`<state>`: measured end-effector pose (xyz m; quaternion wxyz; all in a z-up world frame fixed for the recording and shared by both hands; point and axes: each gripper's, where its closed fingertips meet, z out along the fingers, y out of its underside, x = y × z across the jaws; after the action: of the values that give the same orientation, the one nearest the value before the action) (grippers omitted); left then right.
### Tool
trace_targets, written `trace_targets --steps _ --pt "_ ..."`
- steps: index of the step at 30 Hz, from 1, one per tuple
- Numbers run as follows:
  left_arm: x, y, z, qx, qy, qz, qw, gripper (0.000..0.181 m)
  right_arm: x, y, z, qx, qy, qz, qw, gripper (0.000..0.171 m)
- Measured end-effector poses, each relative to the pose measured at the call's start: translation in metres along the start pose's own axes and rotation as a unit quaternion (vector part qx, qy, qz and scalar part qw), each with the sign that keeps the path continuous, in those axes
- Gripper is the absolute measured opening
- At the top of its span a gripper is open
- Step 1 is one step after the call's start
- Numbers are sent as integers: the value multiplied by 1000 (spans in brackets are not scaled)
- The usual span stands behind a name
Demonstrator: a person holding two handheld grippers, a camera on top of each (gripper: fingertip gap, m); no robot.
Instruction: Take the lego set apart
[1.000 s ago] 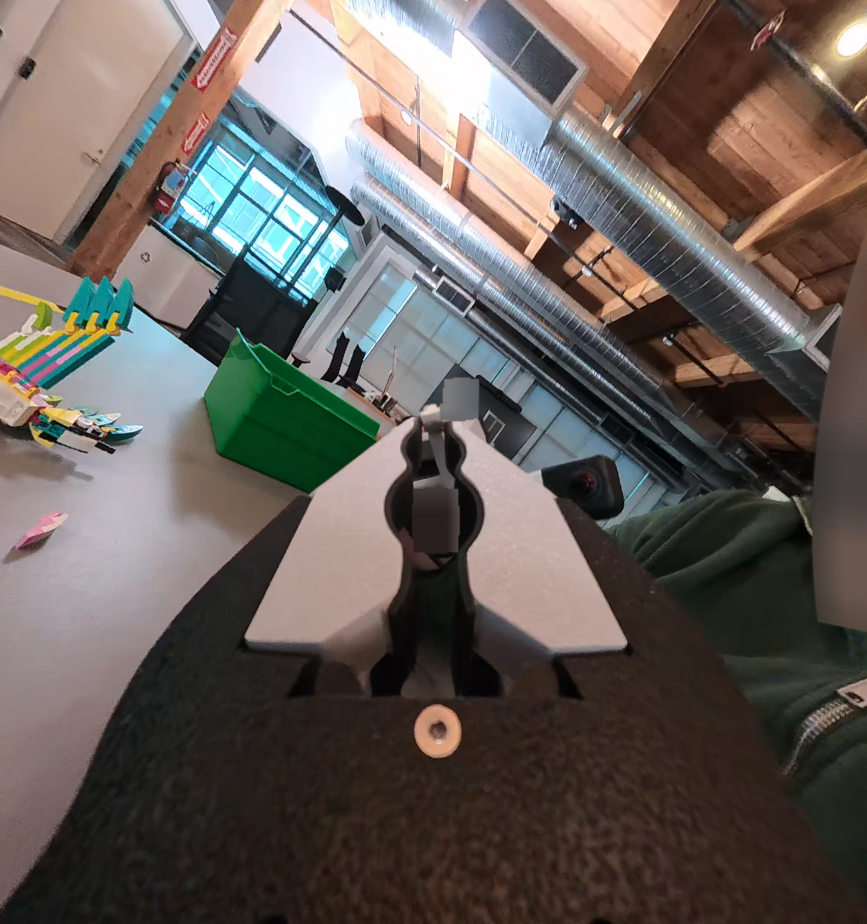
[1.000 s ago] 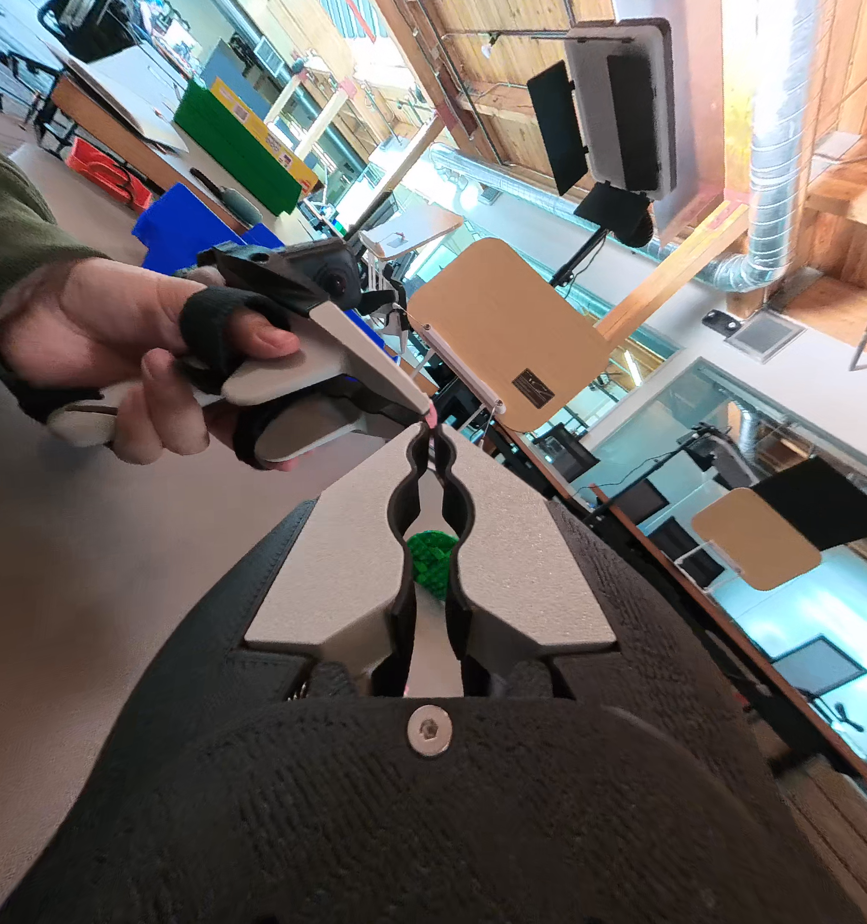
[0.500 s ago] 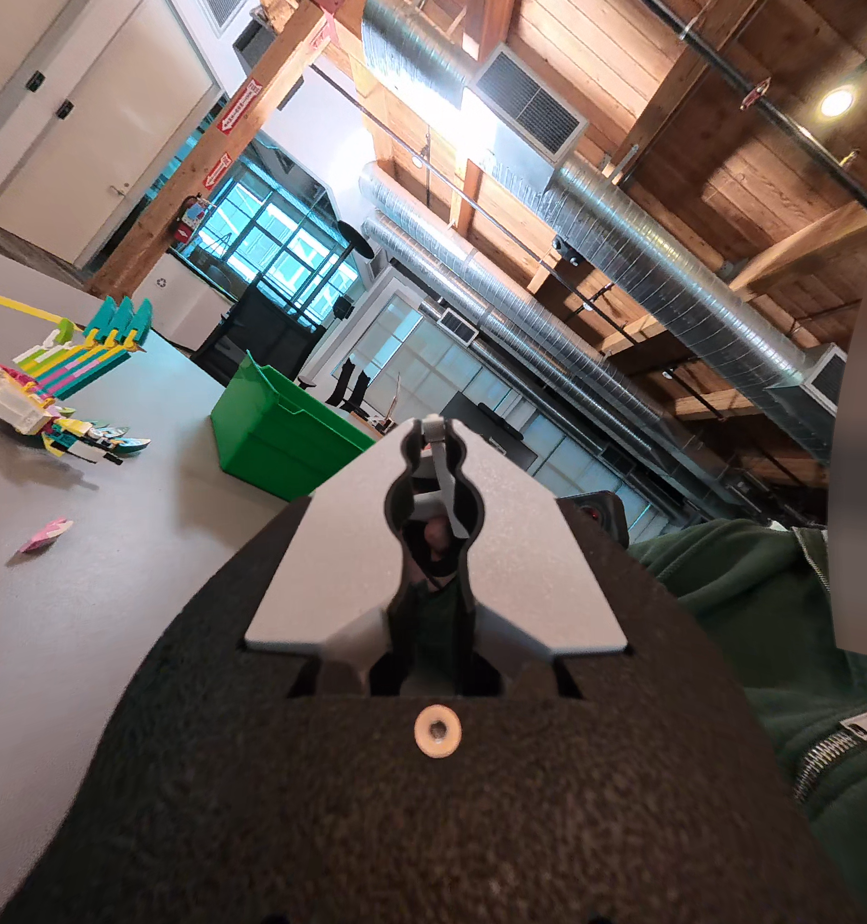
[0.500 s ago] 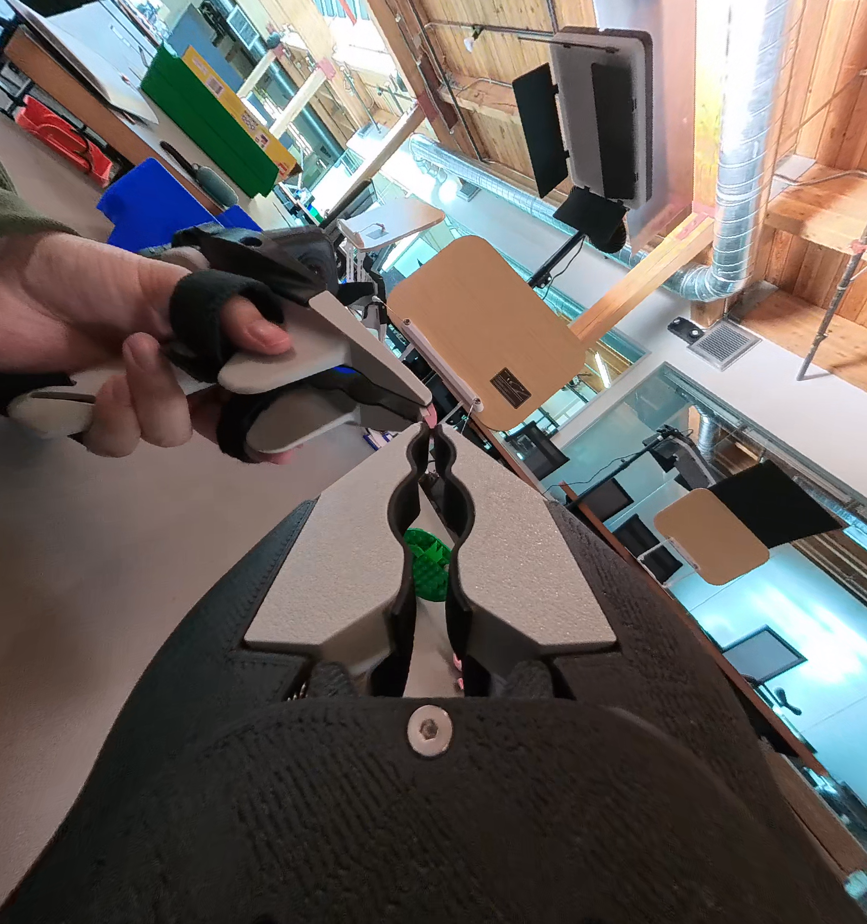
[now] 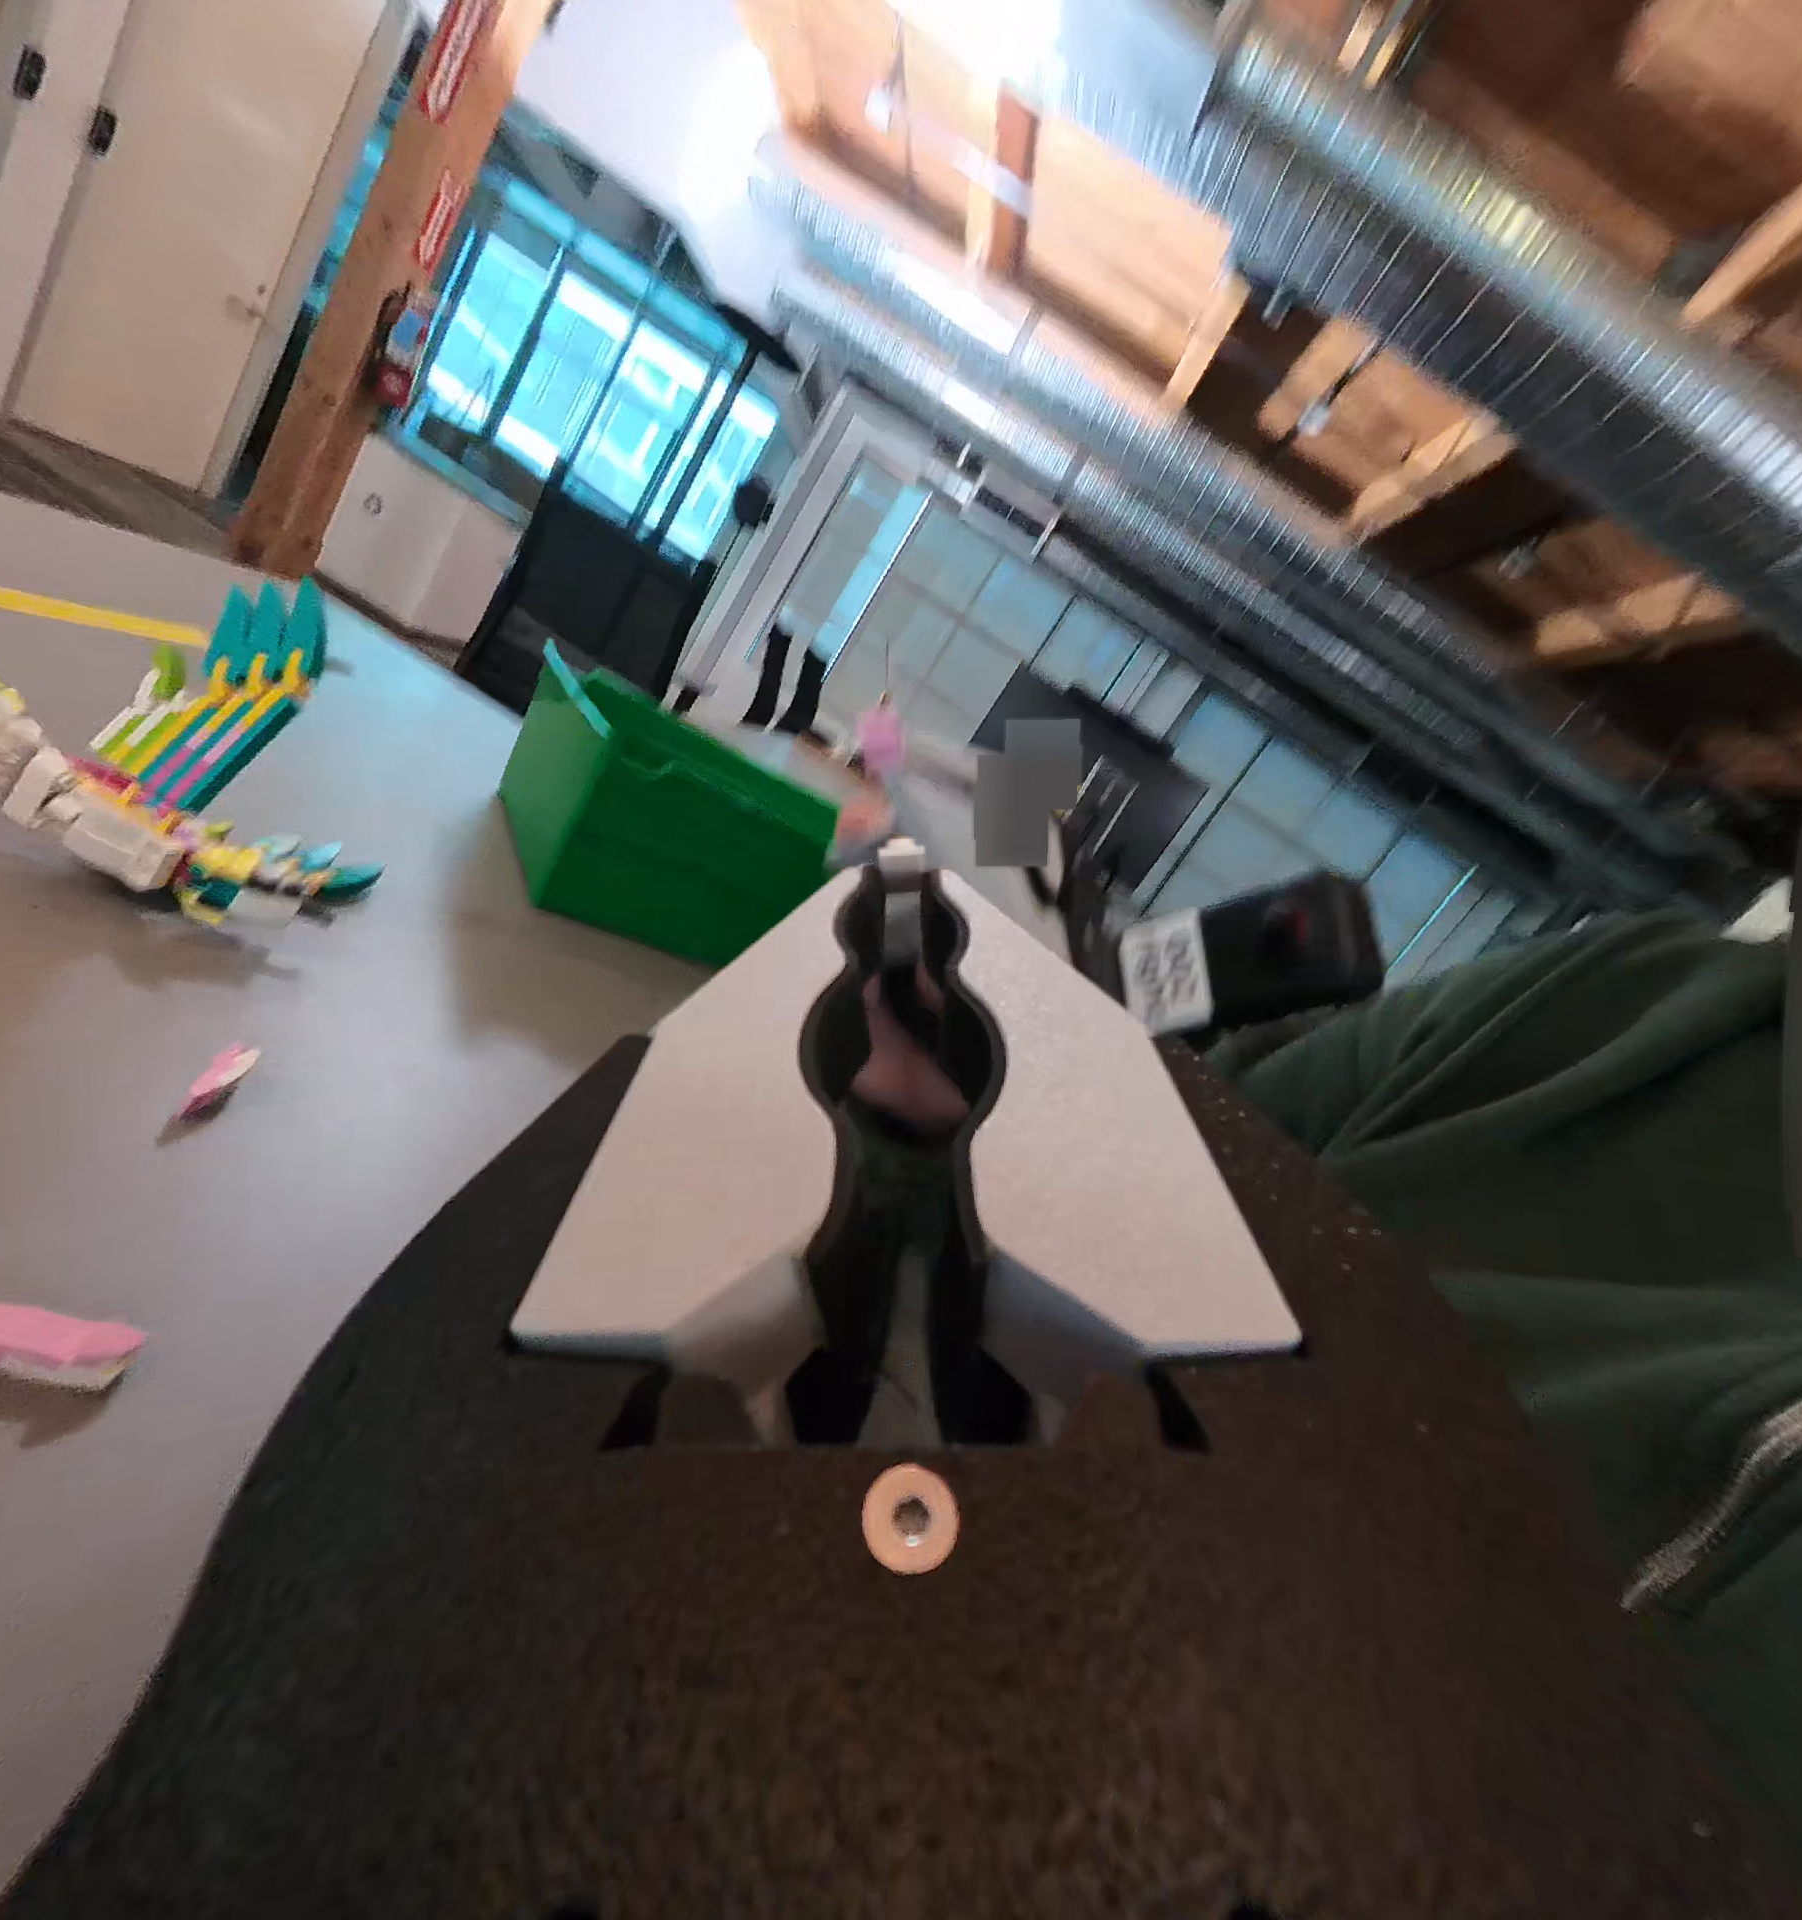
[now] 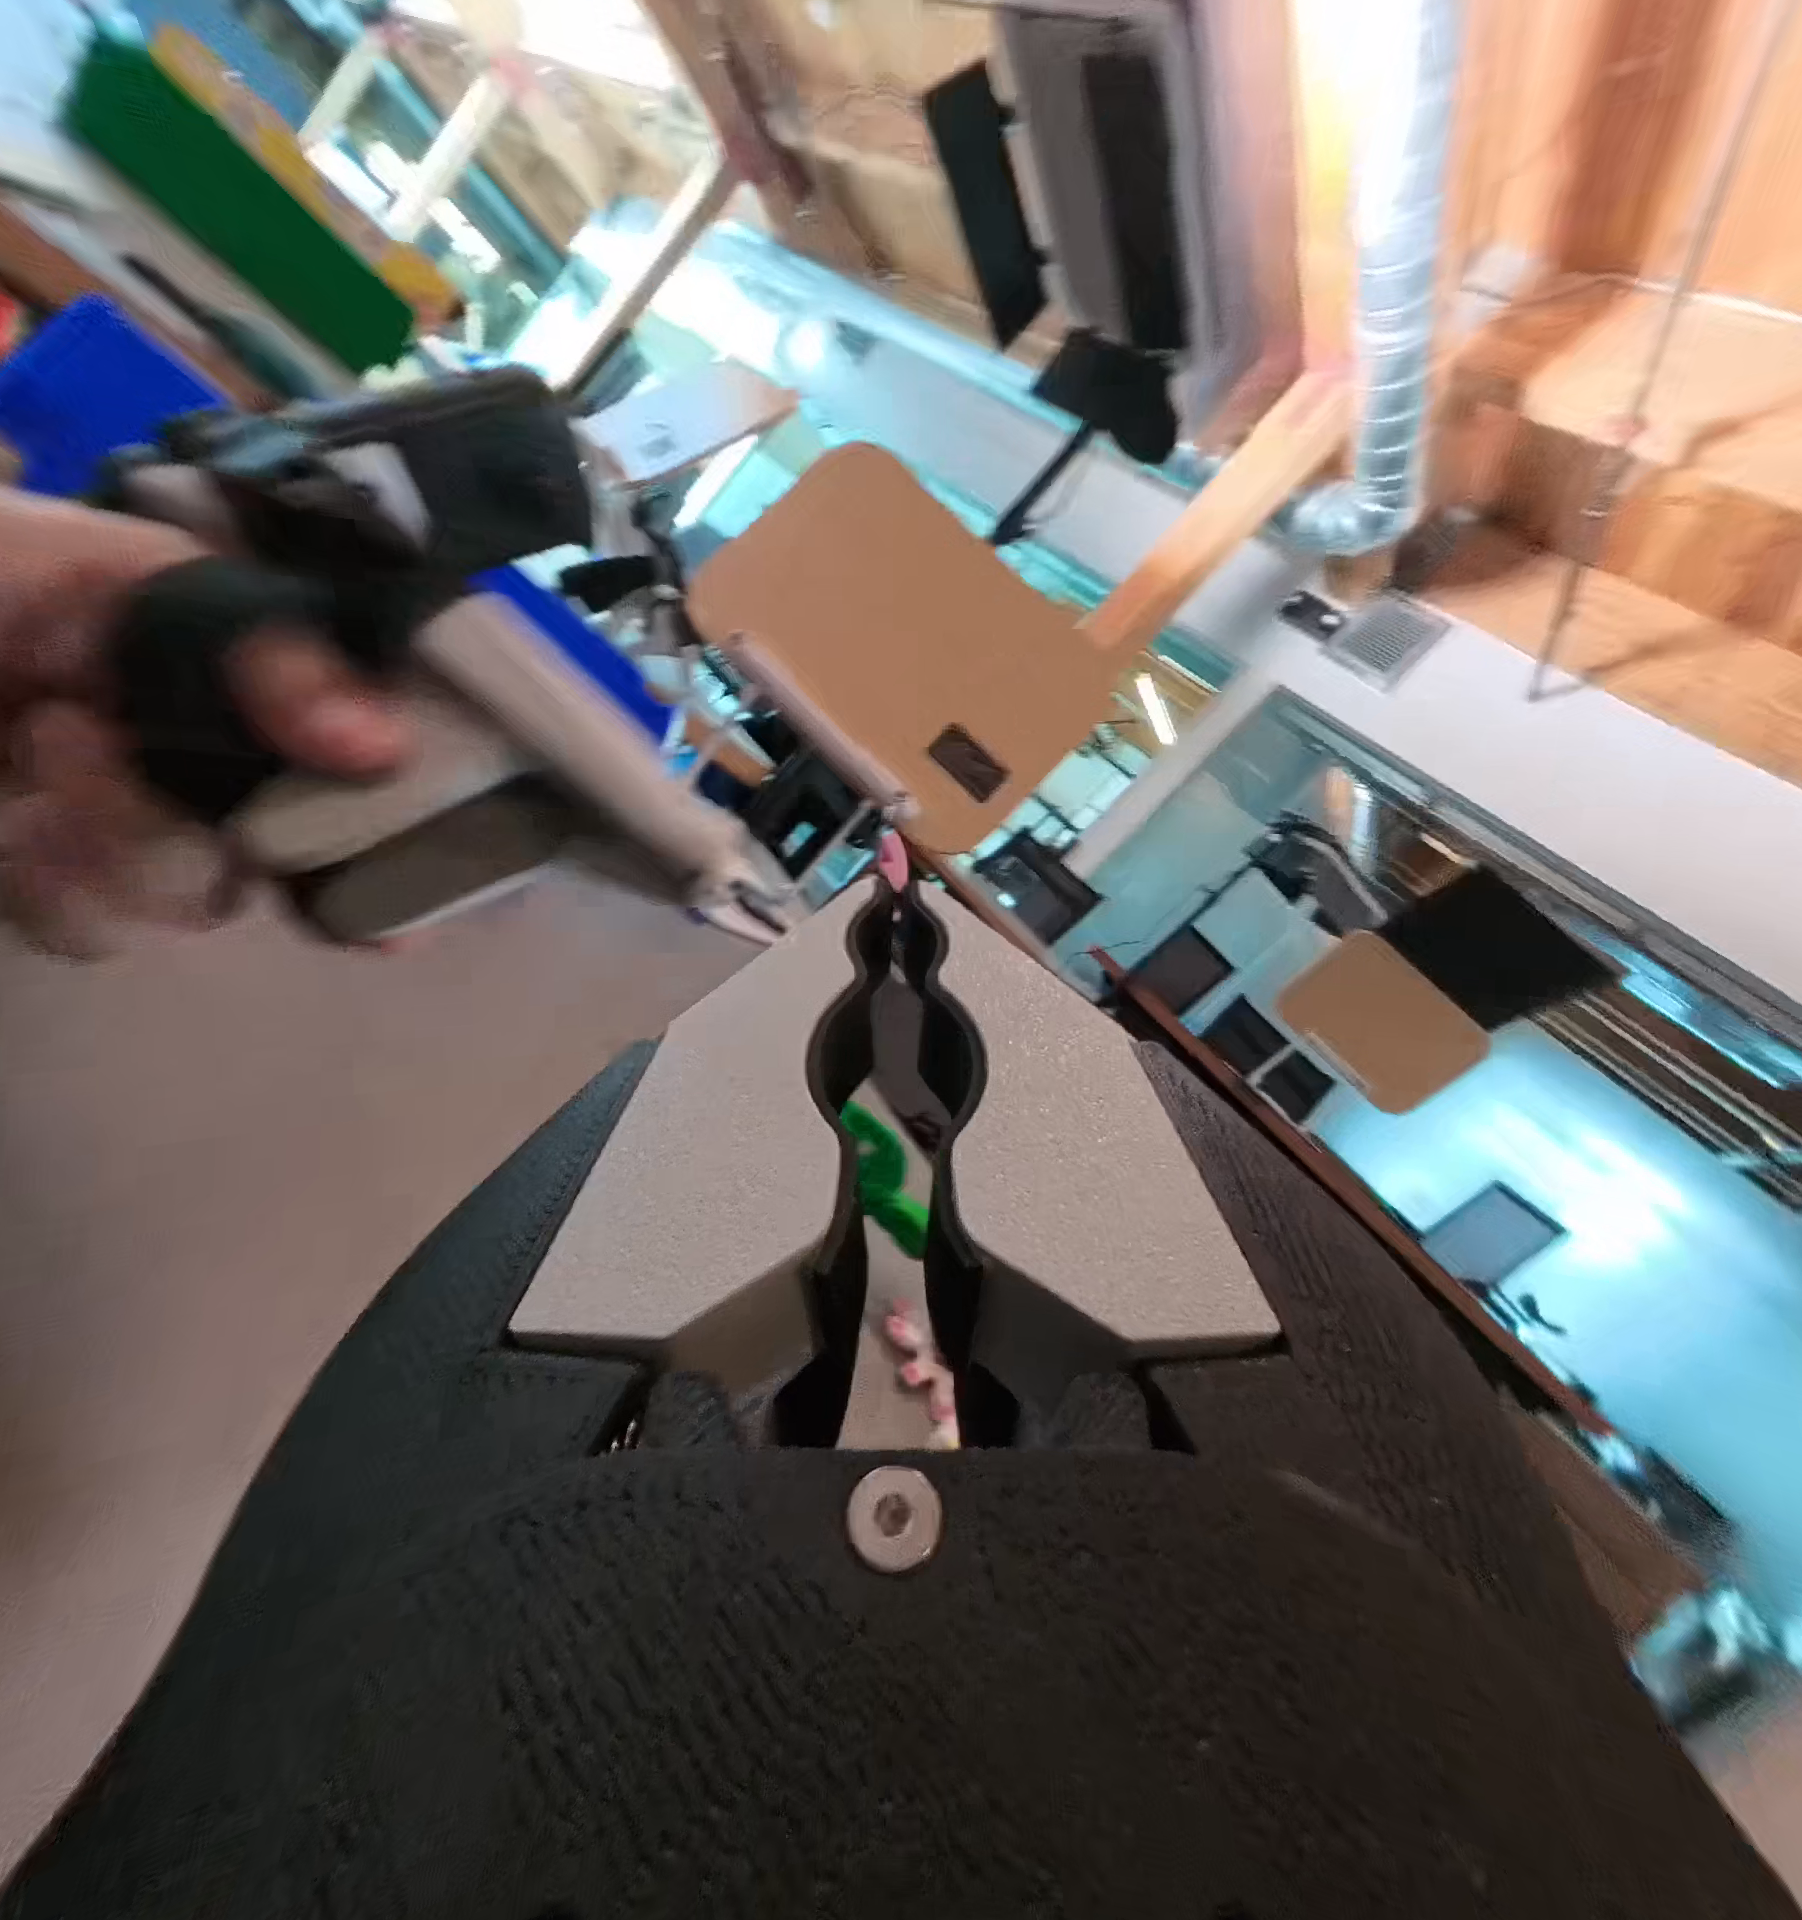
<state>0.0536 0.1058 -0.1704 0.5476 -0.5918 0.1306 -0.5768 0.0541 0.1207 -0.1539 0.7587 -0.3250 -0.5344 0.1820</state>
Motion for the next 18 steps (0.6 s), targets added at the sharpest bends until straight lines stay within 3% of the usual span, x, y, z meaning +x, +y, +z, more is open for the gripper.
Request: trace_targets --steps 1,3,6,10,12,15,18 --pt "-3 10 -1 -24 -14 12 1000 5 25 4 -4 -6 47 25 999 0" --pt "-8 24 -5 -32 -23 -11 999 5 57 8 -12 1 70 87 994 0" --pt "-17 27 -10 -50 -40 -12 998 5 39 20 -6 -15 22 99 995 0" --pt "-19 -18 -44 -96 -157 131 974 6 7 24 10 -26 -56 123 990 0" --pt "-27 -66 -88 -92 -271 218 933 6 -13 9 38 -13 -112 164 980 0" --pt "-41 -141 -181 -84 -471 306 823 6 -38 -15 117 -12 -173 164 971 0" --pt "-61 -179 -271 -123 -618 304 714 6 -64 -35 211 -11 -201 188 961 0"
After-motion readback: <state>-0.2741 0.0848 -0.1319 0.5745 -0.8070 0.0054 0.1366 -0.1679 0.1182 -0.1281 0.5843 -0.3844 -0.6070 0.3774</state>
